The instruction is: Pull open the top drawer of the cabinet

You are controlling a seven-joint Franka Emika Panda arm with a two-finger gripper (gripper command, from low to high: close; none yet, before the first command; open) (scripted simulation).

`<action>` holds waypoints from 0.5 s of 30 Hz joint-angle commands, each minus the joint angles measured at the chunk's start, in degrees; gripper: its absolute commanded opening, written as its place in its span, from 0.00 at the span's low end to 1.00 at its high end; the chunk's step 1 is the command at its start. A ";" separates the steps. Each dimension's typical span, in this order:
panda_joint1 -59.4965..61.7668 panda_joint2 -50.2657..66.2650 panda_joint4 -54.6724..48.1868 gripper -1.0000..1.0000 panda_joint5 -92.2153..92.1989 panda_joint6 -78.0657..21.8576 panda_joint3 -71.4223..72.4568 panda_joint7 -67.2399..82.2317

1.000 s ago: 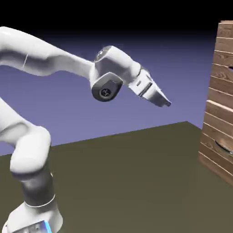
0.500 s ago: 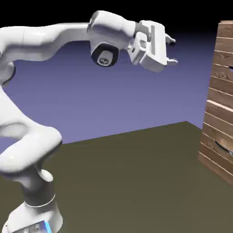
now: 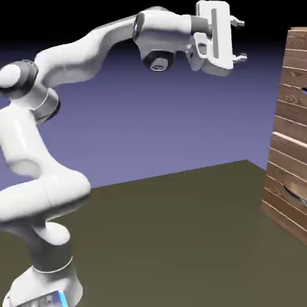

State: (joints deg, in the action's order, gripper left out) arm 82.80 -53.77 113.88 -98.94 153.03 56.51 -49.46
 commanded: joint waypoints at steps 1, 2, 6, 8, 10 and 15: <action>2.08 -0.53 -1.17 0.50 -2.46 -0.52 1.41 -0.17; 4.16 -1.05 -2.35 0.50 -4.93 -1.04 2.81 -0.35; 12.46 -3.15 -7.03 0.50 -14.77 -3.13 8.44 -1.05; 16.61 -4.20 -9.38 0.50 -19.69 -4.17 11.25 -1.39; 20.77 -5.25 -11.72 0.50 -24.61 -5.22 14.06 -1.74; 31.15 -7.88 -17.58 0.50 -36.92 -7.83 21.09 -2.61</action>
State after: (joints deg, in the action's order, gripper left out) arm 113.95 -61.64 96.29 -135.85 145.21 77.60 -52.08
